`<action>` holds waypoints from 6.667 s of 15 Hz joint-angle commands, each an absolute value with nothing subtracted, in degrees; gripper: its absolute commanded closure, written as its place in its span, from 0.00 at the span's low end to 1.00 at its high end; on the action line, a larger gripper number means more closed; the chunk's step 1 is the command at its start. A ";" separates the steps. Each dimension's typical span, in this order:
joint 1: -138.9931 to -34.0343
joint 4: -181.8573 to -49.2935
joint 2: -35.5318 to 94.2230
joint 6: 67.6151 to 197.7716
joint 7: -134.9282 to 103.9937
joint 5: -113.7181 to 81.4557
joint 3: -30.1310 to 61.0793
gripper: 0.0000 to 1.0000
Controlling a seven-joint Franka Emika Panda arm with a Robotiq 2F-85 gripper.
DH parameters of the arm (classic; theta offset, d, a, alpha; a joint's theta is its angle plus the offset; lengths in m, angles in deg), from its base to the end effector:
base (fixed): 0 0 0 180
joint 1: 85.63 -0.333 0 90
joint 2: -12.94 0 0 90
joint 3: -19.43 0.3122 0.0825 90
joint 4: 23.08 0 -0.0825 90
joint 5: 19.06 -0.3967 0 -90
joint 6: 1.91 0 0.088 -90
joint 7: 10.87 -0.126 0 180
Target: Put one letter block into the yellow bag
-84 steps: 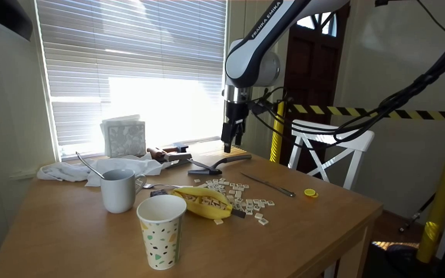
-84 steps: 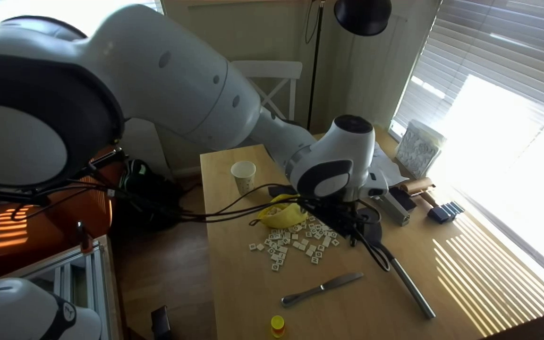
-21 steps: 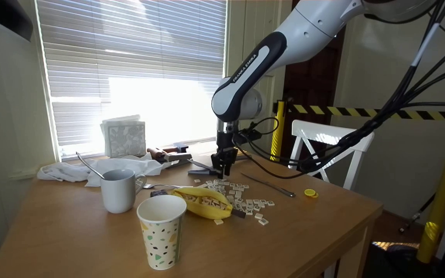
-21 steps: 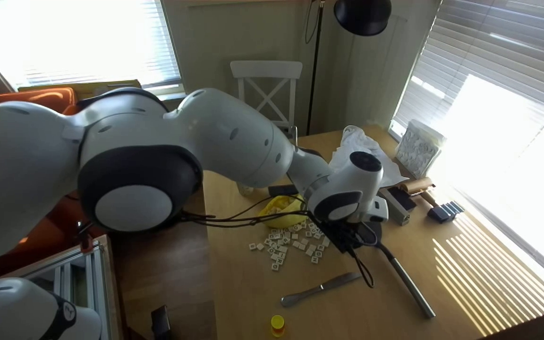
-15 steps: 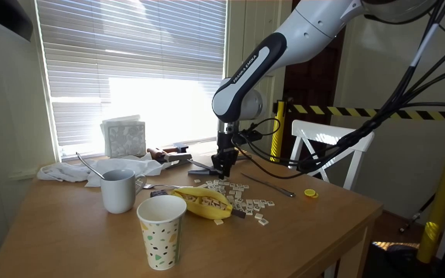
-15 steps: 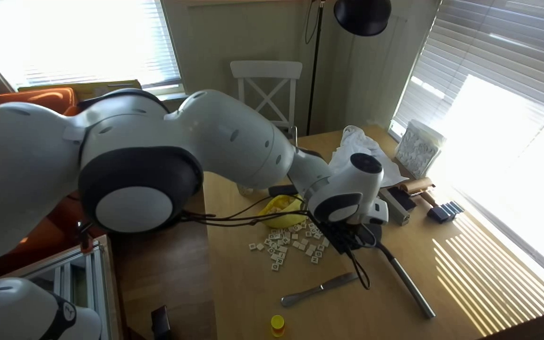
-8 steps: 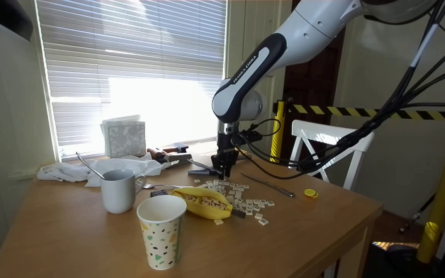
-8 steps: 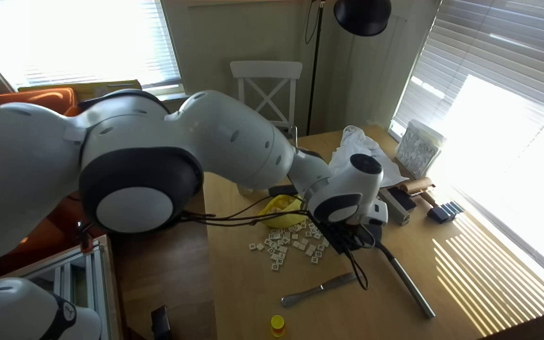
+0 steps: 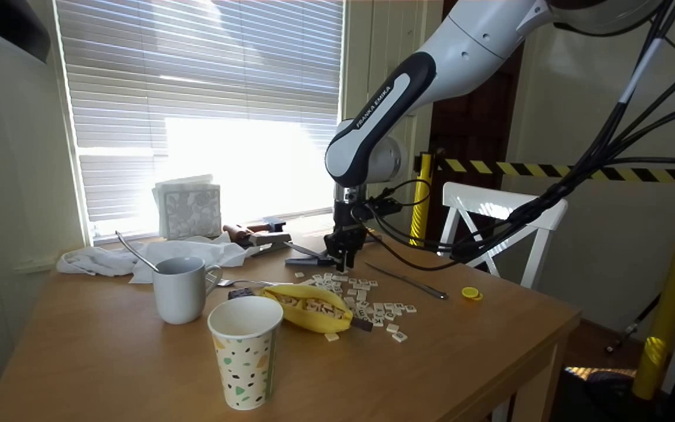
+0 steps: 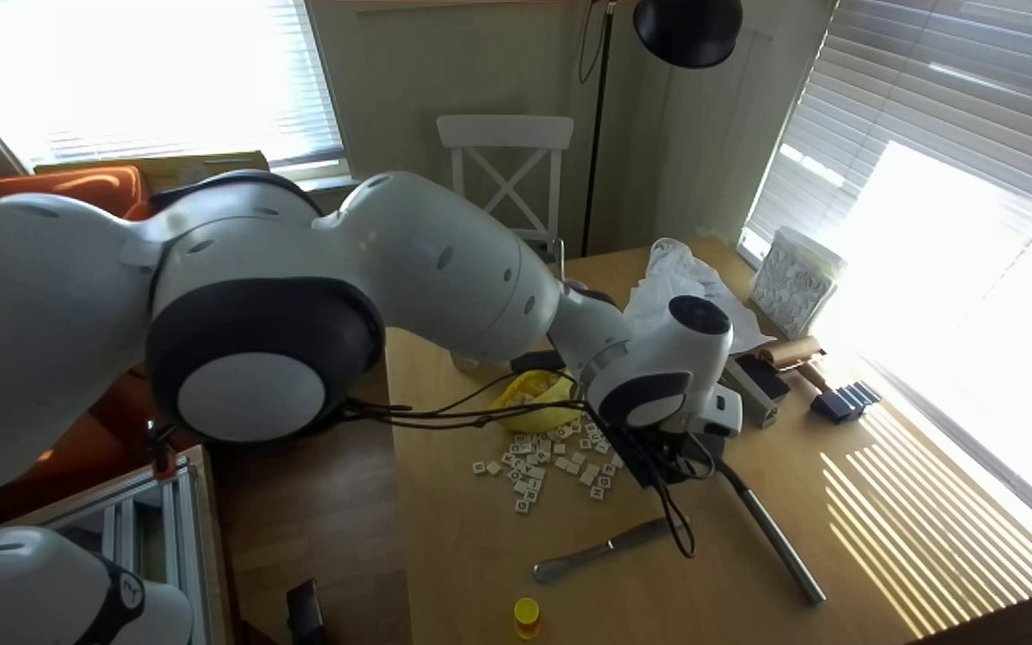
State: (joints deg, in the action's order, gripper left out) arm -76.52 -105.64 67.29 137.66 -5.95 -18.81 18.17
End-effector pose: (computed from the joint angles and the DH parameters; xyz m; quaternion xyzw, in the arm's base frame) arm 0.7154 -0.1286 0.0929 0.9988 -0.0411 0.0217 0.0133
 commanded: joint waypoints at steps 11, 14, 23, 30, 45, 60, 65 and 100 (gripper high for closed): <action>-76.20 -107.79 65.38 138.70 -11.98 -21.99 17.45 0.61; -76.50 -107.14 65.74 138.80 -12.56 -23.41 17.73 0.55; -77.23 -106.96 66.91 138.56 -16.92 -23.88 16.56 0.64; -77.13 -107.24 67.07 138.58 -17.36 -24.08 16.71 1.00; -66.17 -122.85 53.39 150.76 19.64 -32.29 41.02 0.95; -65.20 -113.54 59.41 104.59 53.90 -39.28 37.73 0.95; -70.92 -106.55 62.37 96.42 54.90 -37.46 32.43 0.95; -77.21 -124.05 38.80 126.38 23.51 -30.35 19.20 0.00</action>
State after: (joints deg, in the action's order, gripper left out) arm -75.36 -113.12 45.86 120.01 30.28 -34.43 21.55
